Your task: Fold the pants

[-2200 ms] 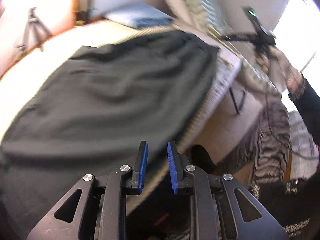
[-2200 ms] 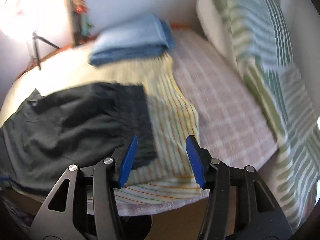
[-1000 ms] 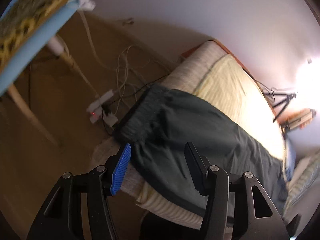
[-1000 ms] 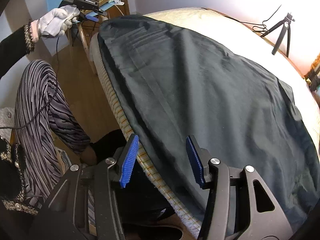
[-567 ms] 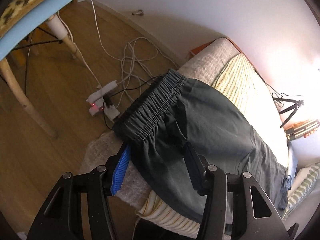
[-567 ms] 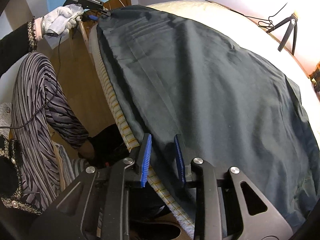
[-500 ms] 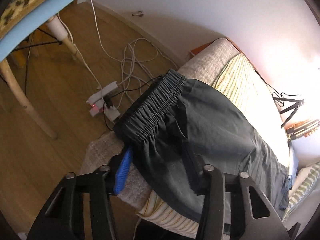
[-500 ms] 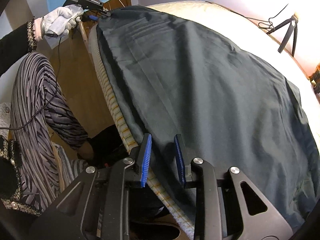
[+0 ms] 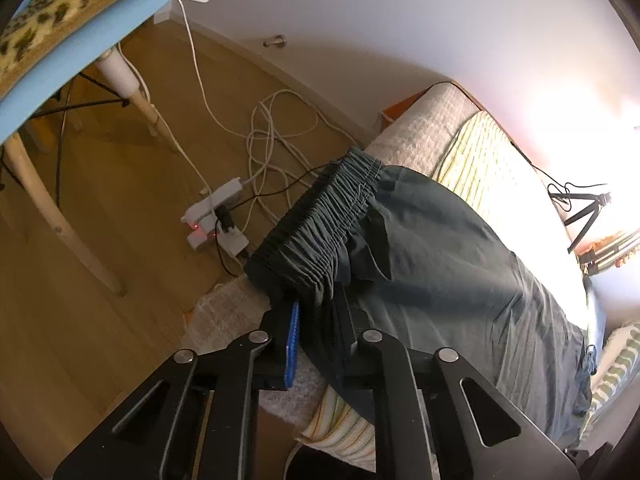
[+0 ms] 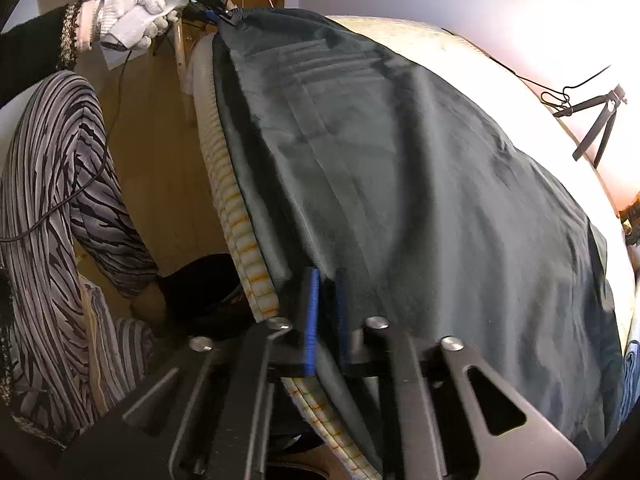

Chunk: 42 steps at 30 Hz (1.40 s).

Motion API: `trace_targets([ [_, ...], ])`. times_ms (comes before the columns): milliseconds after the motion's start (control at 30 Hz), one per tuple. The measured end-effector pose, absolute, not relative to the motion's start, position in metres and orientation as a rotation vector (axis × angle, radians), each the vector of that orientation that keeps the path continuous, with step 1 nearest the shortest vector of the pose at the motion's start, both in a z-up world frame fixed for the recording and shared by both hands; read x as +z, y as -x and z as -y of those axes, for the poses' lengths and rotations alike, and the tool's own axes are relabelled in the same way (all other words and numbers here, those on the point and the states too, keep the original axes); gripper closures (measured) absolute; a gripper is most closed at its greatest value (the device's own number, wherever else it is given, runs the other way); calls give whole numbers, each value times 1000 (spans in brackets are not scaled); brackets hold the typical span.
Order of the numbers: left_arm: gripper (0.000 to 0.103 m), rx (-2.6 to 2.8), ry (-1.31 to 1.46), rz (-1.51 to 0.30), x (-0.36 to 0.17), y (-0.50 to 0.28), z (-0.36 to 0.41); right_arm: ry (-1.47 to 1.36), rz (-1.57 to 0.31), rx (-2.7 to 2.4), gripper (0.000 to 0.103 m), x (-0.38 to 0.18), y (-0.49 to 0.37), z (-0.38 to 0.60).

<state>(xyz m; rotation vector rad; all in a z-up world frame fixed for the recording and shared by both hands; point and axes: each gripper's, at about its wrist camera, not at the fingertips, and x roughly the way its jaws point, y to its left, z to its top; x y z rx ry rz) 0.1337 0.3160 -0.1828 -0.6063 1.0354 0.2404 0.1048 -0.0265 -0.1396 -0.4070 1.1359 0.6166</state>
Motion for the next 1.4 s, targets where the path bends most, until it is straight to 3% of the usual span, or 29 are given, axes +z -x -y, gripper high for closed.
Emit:
trace_targets([
  [400, 94, 248, 595, -1032, -186, -129, -321, 381, -1166, 680, 100, -135, -97, 26],
  [567, 80, 262, 595, -1043, -178, -126, -325, 276, -1170, 695, 99, -125, -100, 41],
  [700, 78, 310, 516, -1007, -148, -121, -323, 150, -1134, 691, 99, -102, -101, 69],
  [800, 78, 312, 461, -966, -125, -120, -314, 22, -1099, 625, 91, -85, -110, 108],
  [933, 78, 205, 355, -911, -87, -125, -266, -68, -1038, 473, 77, -65, -117, 168],
  [1100, 76, -48, 240, -915, -61, -150, -165, -161, -987, 231, 76, -54, -111, 251],
  [1200, 63, -194, 171, -927, -55, -171, -98, -219, -968, 98, 66, -48, -101, 305],
  [1400, 63, -443, 135, -950, -62, -199, 22, -283, -973, 47, 63, -42, -110, 371],
])
